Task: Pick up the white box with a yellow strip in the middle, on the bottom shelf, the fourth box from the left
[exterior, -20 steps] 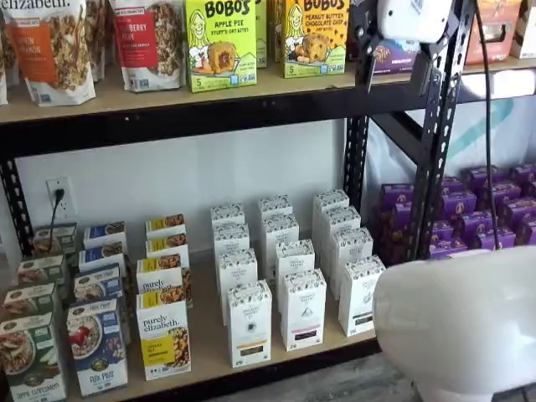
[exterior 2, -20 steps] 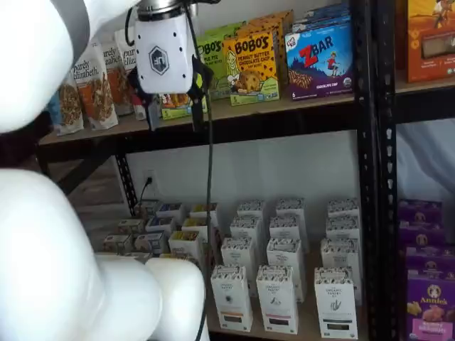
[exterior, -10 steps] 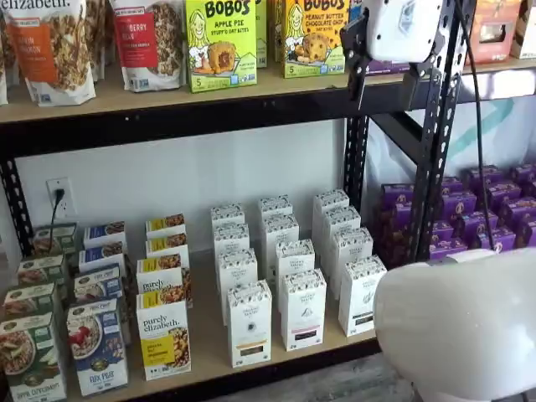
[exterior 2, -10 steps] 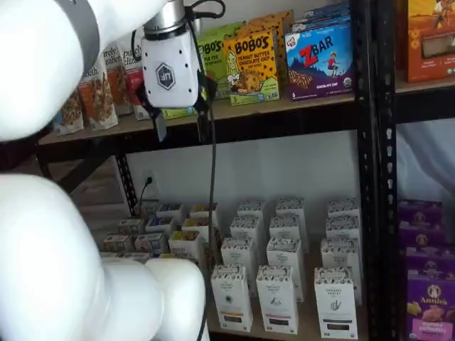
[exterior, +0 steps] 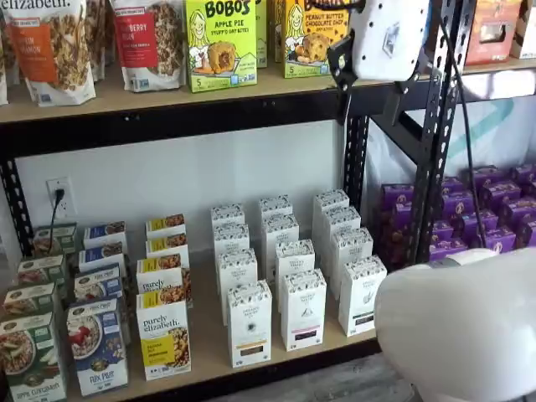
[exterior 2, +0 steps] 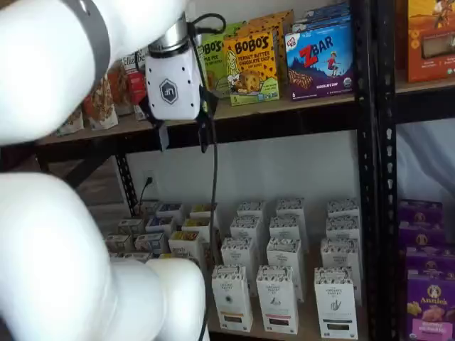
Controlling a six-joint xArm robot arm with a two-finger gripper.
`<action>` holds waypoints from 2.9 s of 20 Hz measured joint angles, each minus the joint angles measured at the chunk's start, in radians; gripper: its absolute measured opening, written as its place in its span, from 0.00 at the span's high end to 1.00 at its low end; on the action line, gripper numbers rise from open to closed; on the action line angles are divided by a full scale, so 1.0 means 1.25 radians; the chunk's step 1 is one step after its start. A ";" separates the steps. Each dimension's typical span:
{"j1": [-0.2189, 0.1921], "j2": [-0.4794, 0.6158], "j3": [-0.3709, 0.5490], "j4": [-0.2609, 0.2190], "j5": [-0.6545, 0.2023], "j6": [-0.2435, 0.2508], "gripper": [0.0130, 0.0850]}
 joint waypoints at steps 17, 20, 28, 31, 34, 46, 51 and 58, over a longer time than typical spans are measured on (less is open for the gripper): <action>0.098 0.050 0.130 -0.056 -0.187 0.087 0.00; 0.112 0.064 0.148 -0.059 -0.231 0.100 0.00; 0.141 0.106 0.169 -0.069 -0.301 0.129 0.00; 0.150 0.118 0.184 -0.072 -0.338 0.138 0.00; 0.164 0.141 0.206 -0.071 -0.384 0.150 0.00; 0.185 0.227 0.281 -0.122 -0.569 0.196 0.00; 0.190 0.297 0.293 -0.148 -0.636 0.220 0.00; 0.198 0.398 0.307 -0.105 -0.755 0.199 0.00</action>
